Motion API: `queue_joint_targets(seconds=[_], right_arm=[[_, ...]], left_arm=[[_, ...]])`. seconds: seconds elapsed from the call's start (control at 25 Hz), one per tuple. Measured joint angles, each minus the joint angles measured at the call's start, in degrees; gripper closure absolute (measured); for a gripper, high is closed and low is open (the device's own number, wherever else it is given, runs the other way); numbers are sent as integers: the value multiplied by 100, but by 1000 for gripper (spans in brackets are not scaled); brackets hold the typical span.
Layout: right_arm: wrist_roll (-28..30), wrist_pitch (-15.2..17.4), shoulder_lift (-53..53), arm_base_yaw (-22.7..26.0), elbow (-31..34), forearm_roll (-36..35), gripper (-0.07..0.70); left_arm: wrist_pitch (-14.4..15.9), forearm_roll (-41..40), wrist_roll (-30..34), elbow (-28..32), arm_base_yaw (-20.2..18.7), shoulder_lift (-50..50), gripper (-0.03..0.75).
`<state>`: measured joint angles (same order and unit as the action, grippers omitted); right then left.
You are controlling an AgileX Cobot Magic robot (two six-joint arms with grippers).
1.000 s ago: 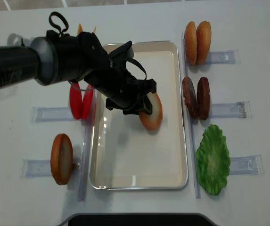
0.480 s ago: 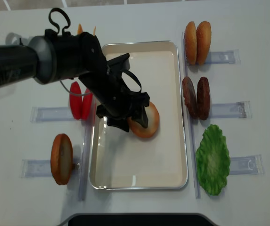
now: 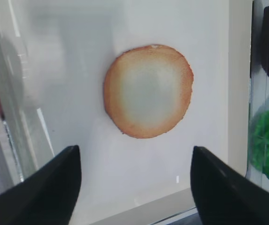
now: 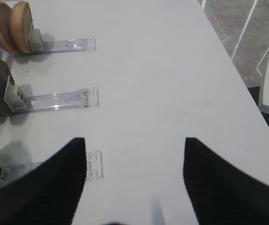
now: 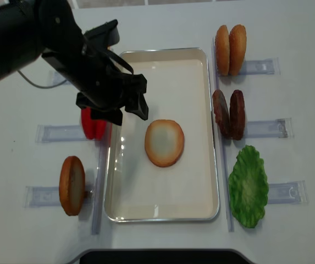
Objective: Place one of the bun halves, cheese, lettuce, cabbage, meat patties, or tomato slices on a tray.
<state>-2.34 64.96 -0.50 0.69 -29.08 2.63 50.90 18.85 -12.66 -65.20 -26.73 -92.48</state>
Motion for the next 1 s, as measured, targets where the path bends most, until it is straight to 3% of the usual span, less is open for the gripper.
queue_joint_targets(seconds=[0.2,0.32,0.48,0.76,0.88,1.0], right_arm=[[0,0,0,0,0,0,202],[0,0,0,0,0,0,202],[0,0,0,0,0,0,202],[0,0,0,0,0,0,202],[0,0,0,0,0,0,202],[0,0,0,0,0,0,202]], left_arm=[[1214,-1117,-594,-975,0,2,164],[1780,-1808,-891,-1569,0,2,164],[1889,-2316,-1241,-1843,0,137,164],[1929,-2784,-1086,-1868,76,203,165],[1929,-3107,-762,-1868,566,247,167],[1929,-3040,-269,-1874,1365,246,168]])
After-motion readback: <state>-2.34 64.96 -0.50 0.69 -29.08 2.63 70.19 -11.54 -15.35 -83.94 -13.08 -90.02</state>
